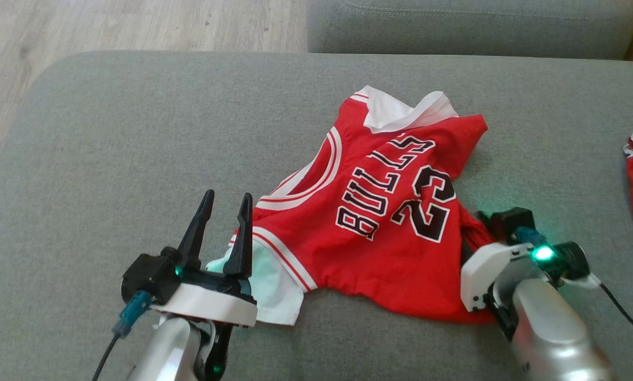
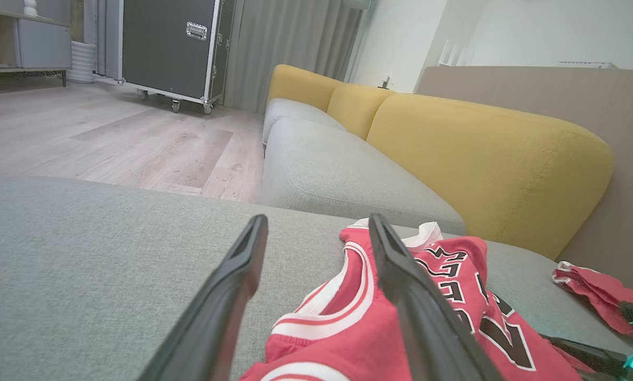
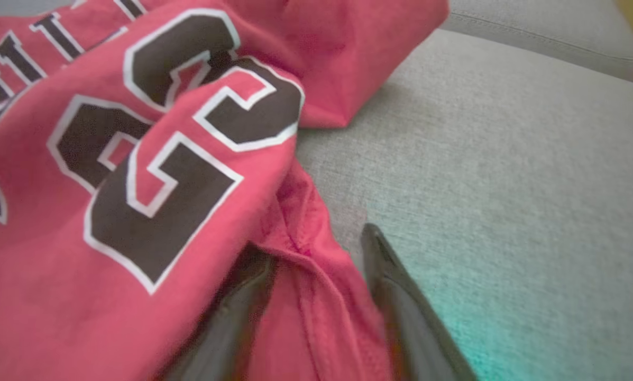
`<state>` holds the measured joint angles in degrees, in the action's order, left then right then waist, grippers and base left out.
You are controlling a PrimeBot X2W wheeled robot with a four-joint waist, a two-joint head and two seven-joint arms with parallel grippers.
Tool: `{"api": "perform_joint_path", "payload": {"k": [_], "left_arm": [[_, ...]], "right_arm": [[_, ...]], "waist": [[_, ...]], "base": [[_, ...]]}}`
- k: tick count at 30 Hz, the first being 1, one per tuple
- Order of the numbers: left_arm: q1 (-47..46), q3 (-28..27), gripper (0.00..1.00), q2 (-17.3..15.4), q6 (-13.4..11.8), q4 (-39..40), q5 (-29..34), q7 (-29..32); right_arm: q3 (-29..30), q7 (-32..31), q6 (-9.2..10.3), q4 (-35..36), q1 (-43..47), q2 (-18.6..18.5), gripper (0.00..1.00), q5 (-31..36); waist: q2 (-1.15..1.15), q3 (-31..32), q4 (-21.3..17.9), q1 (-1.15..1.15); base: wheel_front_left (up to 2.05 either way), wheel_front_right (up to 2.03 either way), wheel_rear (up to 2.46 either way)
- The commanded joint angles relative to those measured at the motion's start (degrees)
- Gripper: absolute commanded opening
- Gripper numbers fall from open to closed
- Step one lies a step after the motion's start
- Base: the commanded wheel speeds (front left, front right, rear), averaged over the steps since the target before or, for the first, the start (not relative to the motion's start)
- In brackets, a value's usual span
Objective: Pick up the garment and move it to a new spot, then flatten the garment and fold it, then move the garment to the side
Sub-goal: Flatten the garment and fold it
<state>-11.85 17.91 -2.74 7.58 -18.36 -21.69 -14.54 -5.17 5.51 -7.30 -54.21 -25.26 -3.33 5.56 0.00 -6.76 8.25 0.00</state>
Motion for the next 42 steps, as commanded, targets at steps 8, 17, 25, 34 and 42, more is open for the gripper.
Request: {"api": "perform_joint_path", "payload": {"k": [8, 17, 25, 34, 42], "left_arm": [[-2.2, -2.2, 1.0, -0.1, -0.1, 1.4, 0.2, -0.5], [-2.6, -1.4, 1.0, -0.1, -0.1, 2.0, -0.4, -0.5], [-2.4, -1.6, 1.0, -0.1, -0.1, 2.0, -1.1, -0.5], [-0.8, -4.0, 1.0, -0.1, -0.1, 2.4, 0.3, -0.5], [0.7, -5.4, 1.0, -0.2, -0.1, 3.6, 0.9, -0.5]], "right_arm": [[5.9, 2.9, -0.19, -2.9, -7.2, -3.2, 0.0, -0.5], [19.2, 3.4, -0.19, -3.8, -13.1, -7.9, 0.0, 2.6], [25.4, 2.3, -0.19, -5.3, -13.3, -6.5, 1.0, 8.0], [20.7, 9.1, -0.19, 0.5, -9.7, -1.1, 1.0, 5.0], [10.1, 9.5, -0.19, 19.7, 6.7, 0.4, 1.0, -6.9]], "waist": [[0.0, 0.6, -1.2, 0.0], [0.0, -0.1, -0.2, 0.0], [0.0, 0.2, 0.9, 0.0], [0.0, 4.1, -1.8, 0.0], [0.0, 6.2, -5.9, 0.0]], "base": [[0.0, 0.0, 0.0], [0.0, 0.0, 0.0], [0.0, 0.0, 0.0], [0.0, 0.0, 0.0], [0.0, 0.0, 0.0]]}}
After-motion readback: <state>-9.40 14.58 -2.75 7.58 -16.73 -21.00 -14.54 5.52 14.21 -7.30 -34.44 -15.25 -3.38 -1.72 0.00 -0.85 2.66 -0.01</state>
